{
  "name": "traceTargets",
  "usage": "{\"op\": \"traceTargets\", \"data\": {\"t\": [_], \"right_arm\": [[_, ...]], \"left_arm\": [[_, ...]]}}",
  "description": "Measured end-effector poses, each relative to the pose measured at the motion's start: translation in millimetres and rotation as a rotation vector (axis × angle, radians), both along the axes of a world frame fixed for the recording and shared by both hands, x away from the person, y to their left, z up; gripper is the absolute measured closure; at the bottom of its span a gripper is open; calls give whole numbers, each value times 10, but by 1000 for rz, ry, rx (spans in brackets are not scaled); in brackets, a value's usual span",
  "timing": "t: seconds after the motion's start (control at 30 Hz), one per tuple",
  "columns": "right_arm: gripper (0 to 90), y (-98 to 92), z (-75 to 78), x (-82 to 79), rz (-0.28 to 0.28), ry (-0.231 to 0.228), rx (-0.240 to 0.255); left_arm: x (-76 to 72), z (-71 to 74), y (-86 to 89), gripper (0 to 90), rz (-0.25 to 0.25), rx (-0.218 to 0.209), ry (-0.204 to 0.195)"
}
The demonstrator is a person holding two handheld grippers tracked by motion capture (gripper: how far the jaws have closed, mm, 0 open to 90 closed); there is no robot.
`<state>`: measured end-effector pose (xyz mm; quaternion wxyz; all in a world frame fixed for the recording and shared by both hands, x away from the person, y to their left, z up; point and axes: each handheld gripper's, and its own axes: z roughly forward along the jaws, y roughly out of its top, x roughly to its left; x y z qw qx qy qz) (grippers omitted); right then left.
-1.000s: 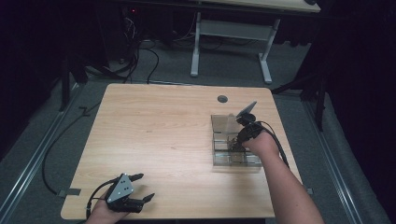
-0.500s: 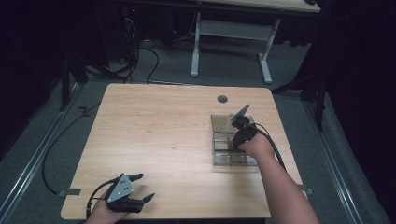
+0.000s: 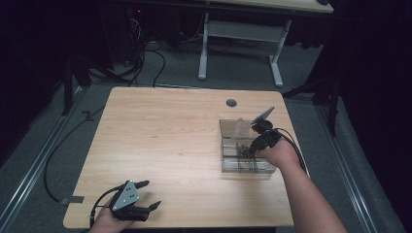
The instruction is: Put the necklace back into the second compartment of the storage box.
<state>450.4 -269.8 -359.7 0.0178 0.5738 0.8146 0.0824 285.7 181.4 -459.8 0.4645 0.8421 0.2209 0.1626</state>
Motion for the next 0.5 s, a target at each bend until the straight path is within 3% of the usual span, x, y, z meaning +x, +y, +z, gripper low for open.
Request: {"op": "traceTargets", "data": {"t": [0.23, 0.37, 0.43, 0.47, 0.5], "right_arm": [[621, -22, -100, -26, -5, 32, 9], [648, -4, -187, 2, 11, 28, 0], [688, 6, -202, 27, 5, 15, -3], [820, 30, -218, 49, 17, 5, -19], [820, 30, -218, 49, 17, 5, -19]], "left_arm": [[-3, 1, 6, 213, 0, -3, -3], [-2, 0, 3, 214, 0, -1, -2], [-1, 1, 3, 214, 0, -1, -2], [-1, 1, 4, 214, 0, -1, -1], [-1, 1, 4, 214, 0, -1, -1]]}}
